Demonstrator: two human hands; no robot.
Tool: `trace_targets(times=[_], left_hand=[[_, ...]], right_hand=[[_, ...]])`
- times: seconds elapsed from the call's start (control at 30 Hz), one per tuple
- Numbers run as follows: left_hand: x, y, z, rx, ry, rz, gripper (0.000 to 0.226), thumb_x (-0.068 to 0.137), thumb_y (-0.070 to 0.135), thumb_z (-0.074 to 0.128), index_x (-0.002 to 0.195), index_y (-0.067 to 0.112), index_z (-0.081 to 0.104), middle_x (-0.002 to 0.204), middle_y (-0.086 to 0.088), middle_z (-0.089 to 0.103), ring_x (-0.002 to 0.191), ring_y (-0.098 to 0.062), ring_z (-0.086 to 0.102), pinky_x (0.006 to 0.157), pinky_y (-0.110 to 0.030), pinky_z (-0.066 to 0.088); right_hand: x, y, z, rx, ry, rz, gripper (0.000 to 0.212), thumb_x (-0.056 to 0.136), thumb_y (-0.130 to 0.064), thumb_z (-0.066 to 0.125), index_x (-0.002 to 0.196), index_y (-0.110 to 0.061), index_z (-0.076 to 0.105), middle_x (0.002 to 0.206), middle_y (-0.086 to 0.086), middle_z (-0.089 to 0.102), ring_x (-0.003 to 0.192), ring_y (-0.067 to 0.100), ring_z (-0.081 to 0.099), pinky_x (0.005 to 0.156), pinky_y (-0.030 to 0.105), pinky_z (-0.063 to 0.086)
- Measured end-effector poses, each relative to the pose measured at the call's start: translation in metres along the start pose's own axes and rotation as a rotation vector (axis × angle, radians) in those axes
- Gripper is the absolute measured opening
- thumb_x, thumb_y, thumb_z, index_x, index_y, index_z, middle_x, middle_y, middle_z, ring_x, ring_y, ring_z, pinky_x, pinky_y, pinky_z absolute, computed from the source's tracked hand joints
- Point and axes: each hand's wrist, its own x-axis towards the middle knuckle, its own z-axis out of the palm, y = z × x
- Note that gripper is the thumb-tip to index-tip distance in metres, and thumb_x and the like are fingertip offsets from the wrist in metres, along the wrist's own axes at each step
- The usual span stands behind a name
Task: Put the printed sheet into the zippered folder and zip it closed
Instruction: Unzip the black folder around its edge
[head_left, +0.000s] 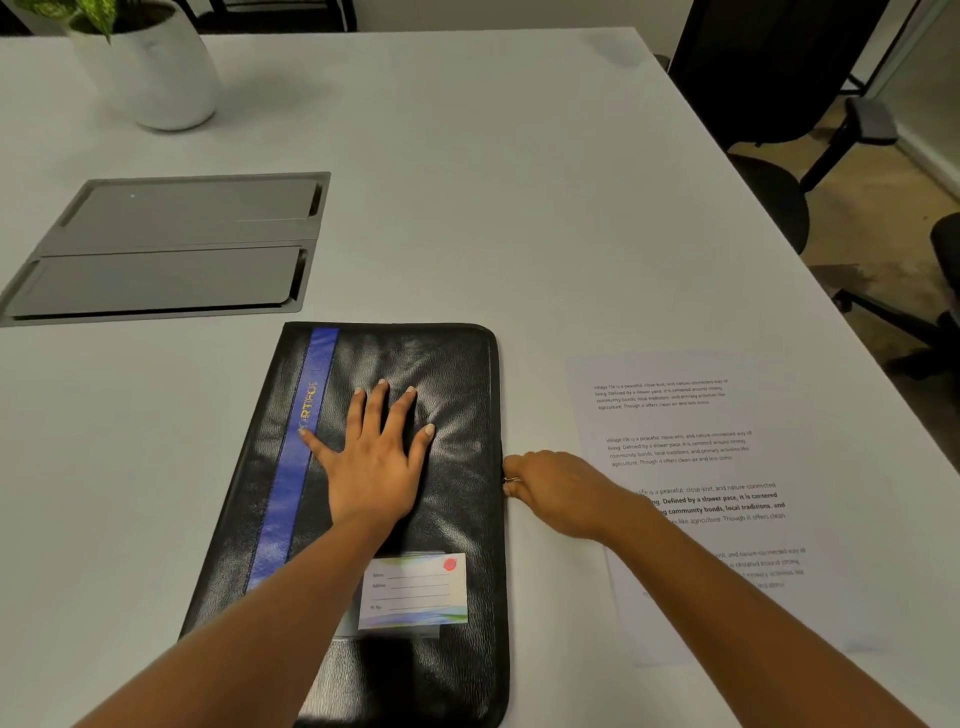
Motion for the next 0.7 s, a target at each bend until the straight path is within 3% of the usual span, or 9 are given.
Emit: trace_targets(times=[0.1,0.17,0.23,0.4,0.7], left_hand=[[0.000,0.000,0.000,-0.005,0.002,-0.004,0.055,0.090,0.062,0.017,0.142,0.044,0.020,0.157,0.011,0.012,0.146,-0.012,0.003,0.106,-0.071,-0.001],[0.000,0.000,-0.001,-0.017,0.003,-0.009,0.055,0.090,0.062,0.018,0.142,0.045,0.021,0.157,0.011,0.013,0.146,-0.011,0.003,0.106,-0.070,-0.002],[0.000,0.000,-0.001,-0.013,0.002,-0.017,0.055,0.090,0.062,0.017,0.142,0.045,0.020,0.157,0.012,0.012,0.146,-0.011,0.003,0.106,-0.071,-0.002],[0.000,0.001,-0.001,-0.015,0.011,-0.025,0.055,0.090,0.062,0.019,0.142,0.045,0.020,0.157,0.012,0.013,0.146,-0.011,0.004,0.105,-0.072,-0.001],[0.000,0.002,0.000,-0.030,0.023,-0.038,0.053,0.091,0.061,0.021,0.141,0.045,0.024,0.156,0.013,0.016,0.146,-0.011,0.006,0.103,-0.074,0.001]], right_hand=[[0.000,0.004,-0.004,0.032,-0.043,-0.036,0.028,0.098,-0.024,0.038,0.086,-0.005,0.054,0.083,0.017,0.062,0.076,0.029,0.053,0.066,0.028,0.031],[-0.001,0.007,-0.007,0.059,-0.058,-0.064,0.026,0.098,-0.025,0.039,0.076,-0.013,0.047,0.064,0.001,0.050,0.069,0.022,0.046,0.066,0.027,0.029],[-0.002,0.008,-0.008,0.055,-0.050,-0.087,0.025,0.097,-0.025,0.039,0.074,-0.016,0.044,0.059,-0.008,0.040,0.068,0.020,0.043,0.065,0.027,0.028],[-0.005,0.009,-0.001,-0.002,0.004,-0.108,0.029,0.098,-0.027,0.038,0.089,-0.004,0.054,0.086,0.018,0.061,0.080,0.028,0.053,0.066,0.027,0.028],[-0.044,-0.006,0.029,0.025,-0.037,-0.189,0.025,0.096,-0.023,0.040,0.096,-0.007,0.058,0.093,0.017,0.063,0.089,0.028,0.055,0.078,0.034,0.041]])
